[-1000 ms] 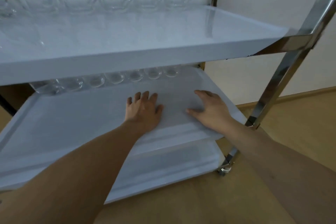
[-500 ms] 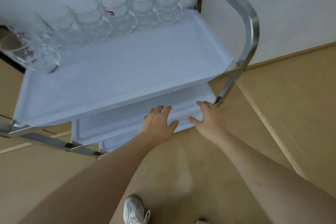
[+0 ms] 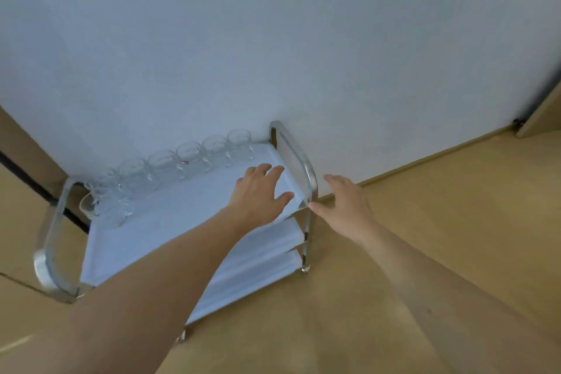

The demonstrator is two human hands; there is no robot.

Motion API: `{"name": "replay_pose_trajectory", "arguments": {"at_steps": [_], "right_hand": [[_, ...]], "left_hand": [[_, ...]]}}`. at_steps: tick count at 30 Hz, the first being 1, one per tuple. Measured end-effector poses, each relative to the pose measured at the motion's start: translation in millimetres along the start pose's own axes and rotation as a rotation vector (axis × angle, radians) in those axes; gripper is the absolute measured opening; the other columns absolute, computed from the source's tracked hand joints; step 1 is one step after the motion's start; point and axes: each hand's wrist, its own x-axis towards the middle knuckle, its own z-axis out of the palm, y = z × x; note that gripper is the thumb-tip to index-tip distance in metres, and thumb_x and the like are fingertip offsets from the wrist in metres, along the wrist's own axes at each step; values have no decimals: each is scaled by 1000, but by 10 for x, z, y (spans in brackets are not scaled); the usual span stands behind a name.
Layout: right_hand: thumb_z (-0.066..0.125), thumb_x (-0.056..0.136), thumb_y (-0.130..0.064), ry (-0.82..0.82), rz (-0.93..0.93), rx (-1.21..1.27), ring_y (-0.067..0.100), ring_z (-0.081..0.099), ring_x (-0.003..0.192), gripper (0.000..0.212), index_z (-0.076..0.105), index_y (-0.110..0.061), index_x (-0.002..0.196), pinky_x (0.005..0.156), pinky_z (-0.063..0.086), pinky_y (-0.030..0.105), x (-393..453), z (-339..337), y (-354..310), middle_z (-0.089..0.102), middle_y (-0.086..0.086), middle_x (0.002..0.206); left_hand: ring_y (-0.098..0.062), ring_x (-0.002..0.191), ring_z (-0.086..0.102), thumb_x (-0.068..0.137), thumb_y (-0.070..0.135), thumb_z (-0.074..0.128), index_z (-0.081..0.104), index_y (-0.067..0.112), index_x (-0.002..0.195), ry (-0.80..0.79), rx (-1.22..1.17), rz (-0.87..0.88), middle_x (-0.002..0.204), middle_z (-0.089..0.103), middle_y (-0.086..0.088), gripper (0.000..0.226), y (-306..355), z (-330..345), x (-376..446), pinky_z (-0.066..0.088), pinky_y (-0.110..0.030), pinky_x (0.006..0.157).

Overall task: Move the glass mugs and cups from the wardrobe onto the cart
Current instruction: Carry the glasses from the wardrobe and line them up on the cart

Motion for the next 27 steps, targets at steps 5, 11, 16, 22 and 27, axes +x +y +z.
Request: {"name": "replay_pose_trajectory", "arguments": {"at_steps": [5,11,16,22,27], "right_hand": [[62,91,-53,154,14,-51,27,25,148,80,29,-24,157,118,26,41,123,-889,-5,31,2,162],[61,92,-57,306,98,-53,28,28,147,78,33,-22,156,117,28,42,157,-1533,6,35,2,160],[61,93,-55,450,224,-125,27,31,146,77,34,-19,156,119,28,40,48,-1909,66,36,4,159],[64,92,-53,592,395,-233,27,33,144,77,34,-19,155,116,31,40,-145,-2290,32,38,5,158],[64,91,-54,697,513,-304,26,39,139,72,41,-20,150,109,36,38,-250,-2367,-9,44,3,152]], "left_hand": [[-33,142,33,97,53,54,37,23,153,121,42,161,157,38,-9,66,696,-675,395,34,-49,114],[-33,144,31,96,45,57,36,22,153,150,38,392,159,34,-10,65,1349,-1100,857,36,-50,112],[-32,144,31,96,37,57,35,21,154,157,-48,546,158,35,-7,64,1714,-1278,1314,37,-50,113],[-31,144,29,96,39,56,34,22,154,123,-104,702,160,32,-8,65,2011,-1344,1715,37,-47,111],[-31,142,31,95,36,57,37,22,152,89,-148,863,157,34,-8,62,2248,-1239,1819,38,-45,108]]}}
